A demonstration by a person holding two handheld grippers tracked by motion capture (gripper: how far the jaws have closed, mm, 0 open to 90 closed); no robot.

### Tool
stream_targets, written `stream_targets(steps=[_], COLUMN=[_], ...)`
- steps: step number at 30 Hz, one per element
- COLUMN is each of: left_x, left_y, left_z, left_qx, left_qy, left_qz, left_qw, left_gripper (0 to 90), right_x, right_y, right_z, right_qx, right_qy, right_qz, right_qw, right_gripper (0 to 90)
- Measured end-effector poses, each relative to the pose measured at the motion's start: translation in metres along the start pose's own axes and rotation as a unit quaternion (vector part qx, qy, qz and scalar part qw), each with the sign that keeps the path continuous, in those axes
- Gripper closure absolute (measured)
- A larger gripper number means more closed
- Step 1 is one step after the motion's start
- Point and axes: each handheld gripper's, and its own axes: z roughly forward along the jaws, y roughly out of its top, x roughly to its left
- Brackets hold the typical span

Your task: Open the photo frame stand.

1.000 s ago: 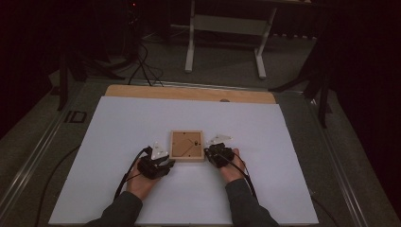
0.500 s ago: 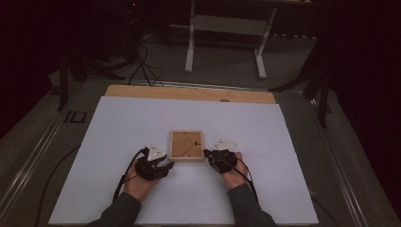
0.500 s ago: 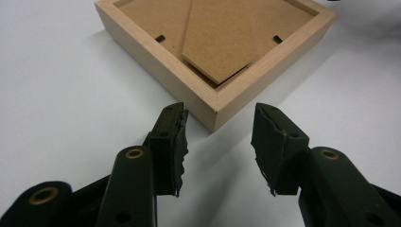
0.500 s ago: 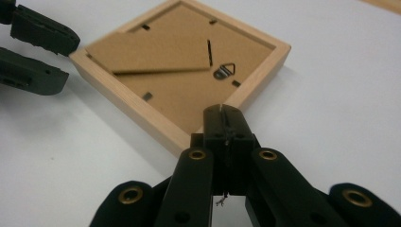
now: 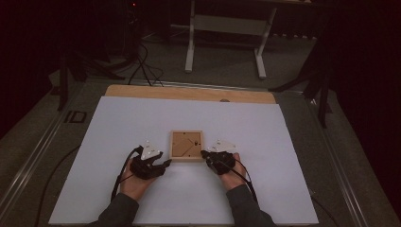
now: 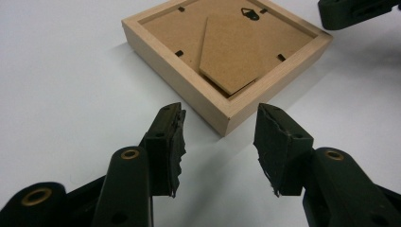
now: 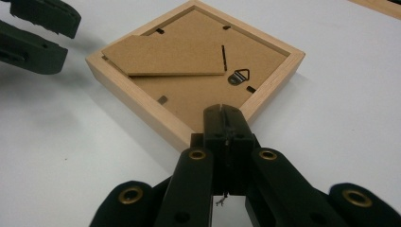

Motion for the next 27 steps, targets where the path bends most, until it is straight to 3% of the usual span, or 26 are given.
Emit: stream_targets(steps=[14, 27], left_x=[-0.001, -0.002], left_y=[0.009, 0.026], left_z=[-0.003, 0.011], left_qx=[-0.005, 0.009], left_qy=[-0.01, -0.006], left_qz=[-0.005, 0.002], left_qw=[0.9999, 0.9999], left_gripper=[51.7, 50.6], right_x=[0.0, 0.001], right_y=[-0.001, -0.002], right_z=[0.002, 0.002], right_qx=[0.003, 0.002], right_qy=[0.005, 0.006], right_qz=[0.011, 0.011], right_qw=[0.9999, 0.9999], right_gripper=[90.0, 90.0])
